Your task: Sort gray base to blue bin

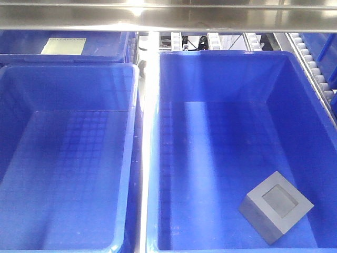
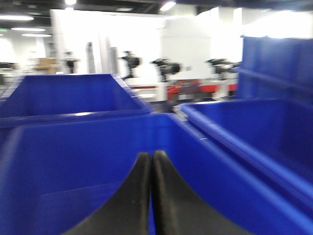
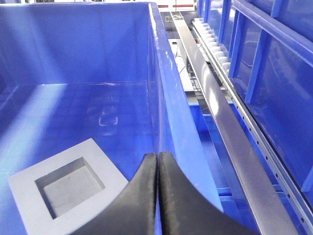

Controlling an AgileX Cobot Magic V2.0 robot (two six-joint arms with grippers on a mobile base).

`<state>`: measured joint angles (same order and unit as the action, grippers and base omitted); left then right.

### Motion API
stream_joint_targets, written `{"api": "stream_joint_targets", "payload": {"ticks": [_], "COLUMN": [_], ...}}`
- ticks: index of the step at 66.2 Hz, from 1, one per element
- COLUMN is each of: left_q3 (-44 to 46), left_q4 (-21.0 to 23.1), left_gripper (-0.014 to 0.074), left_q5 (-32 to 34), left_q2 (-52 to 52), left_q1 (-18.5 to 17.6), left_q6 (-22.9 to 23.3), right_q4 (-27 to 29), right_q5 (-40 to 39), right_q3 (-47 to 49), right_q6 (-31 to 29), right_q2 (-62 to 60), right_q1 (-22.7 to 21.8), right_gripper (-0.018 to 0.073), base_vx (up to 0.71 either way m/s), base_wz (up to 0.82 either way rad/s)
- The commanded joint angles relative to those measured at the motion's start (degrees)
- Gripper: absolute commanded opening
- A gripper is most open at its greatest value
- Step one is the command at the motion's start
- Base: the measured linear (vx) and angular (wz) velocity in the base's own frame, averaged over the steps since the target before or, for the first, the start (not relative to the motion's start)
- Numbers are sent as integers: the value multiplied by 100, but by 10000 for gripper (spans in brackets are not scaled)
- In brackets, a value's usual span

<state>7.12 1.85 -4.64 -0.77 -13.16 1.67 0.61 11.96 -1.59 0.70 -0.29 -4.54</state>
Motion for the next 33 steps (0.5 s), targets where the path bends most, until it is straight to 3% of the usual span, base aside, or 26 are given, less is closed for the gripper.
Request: {"api": "stream_joint_targets", "payload": {"ticks": [1, 9, 16, 33], "left_q3": [15, -215, -411, -743], "left_q4": [-152, -152, -152, -185], "left_gripper": [-7, -7, -7, -7], "left_q5": [408, 386, 375, 69], "left_q2": [-76, -76, -76, -76], "left_q1": [568, 1236, 1576, 1747], "left_q6": [7, 12, 12, 12], "right_q4": [-21, -21, -21, -21], "right_q5": [-336, -336, -336, -336], "right_q3": [-12, -12, -12, -12], "right_q6": [-70, -70, -70, -70], "right_q2": [103, 103, 103, 103], "right_q1": [-6, -6, -6, -6], "right_gripper": [-5, -5, -5, -5], "base_vx": [0, 0, 0, 0], "base_wz": [0, 0, 0, 0]}}
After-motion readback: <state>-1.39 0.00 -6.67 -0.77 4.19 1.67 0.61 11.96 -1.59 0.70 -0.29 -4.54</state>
